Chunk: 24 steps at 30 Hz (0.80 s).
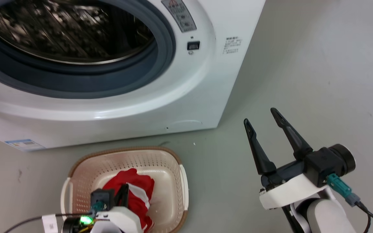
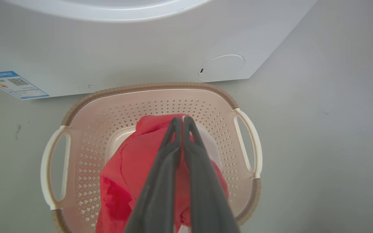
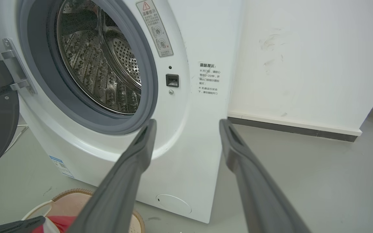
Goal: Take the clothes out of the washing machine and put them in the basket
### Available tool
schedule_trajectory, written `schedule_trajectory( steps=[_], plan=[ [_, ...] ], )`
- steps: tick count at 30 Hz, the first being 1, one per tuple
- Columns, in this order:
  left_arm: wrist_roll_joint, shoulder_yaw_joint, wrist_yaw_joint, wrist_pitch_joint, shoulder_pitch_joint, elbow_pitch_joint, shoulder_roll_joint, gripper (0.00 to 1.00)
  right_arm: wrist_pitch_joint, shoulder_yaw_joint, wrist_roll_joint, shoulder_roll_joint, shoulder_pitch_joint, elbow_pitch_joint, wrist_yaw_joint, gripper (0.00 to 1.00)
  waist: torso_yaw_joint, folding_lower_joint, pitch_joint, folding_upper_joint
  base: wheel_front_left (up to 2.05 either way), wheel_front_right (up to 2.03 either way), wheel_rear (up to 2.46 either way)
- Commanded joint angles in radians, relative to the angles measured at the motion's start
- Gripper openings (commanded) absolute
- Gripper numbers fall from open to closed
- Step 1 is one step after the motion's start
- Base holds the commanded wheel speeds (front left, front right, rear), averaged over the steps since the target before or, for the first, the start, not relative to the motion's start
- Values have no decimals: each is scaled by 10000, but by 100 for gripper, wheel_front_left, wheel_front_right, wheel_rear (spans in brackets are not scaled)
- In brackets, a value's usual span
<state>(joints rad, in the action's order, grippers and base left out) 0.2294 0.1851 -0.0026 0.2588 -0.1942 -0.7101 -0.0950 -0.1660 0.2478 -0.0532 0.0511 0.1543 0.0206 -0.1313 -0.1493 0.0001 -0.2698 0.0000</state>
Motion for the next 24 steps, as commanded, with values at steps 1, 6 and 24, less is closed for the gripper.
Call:
schedule_trajectory(
  steps=[1,6,24],
  plan=[
    [-50,-32,37,56,-457,-285,-12,0,-63,-12,-60,-17,243,12,11,100,-377,-1,-907,0,0,0,0],
    [-198,-120,80,79,-1598,-1341,-28,0,-277,21,-185,-17,615,-132,11,100,-627,-1,-1934,0,0,0,0],
    [-229,-687,426,65,-3336,-4112,-511,0,-862,734,-869,-18,1348,-369,11,100,-1811,-1,-3880,0,0,0,0]
  ],
)
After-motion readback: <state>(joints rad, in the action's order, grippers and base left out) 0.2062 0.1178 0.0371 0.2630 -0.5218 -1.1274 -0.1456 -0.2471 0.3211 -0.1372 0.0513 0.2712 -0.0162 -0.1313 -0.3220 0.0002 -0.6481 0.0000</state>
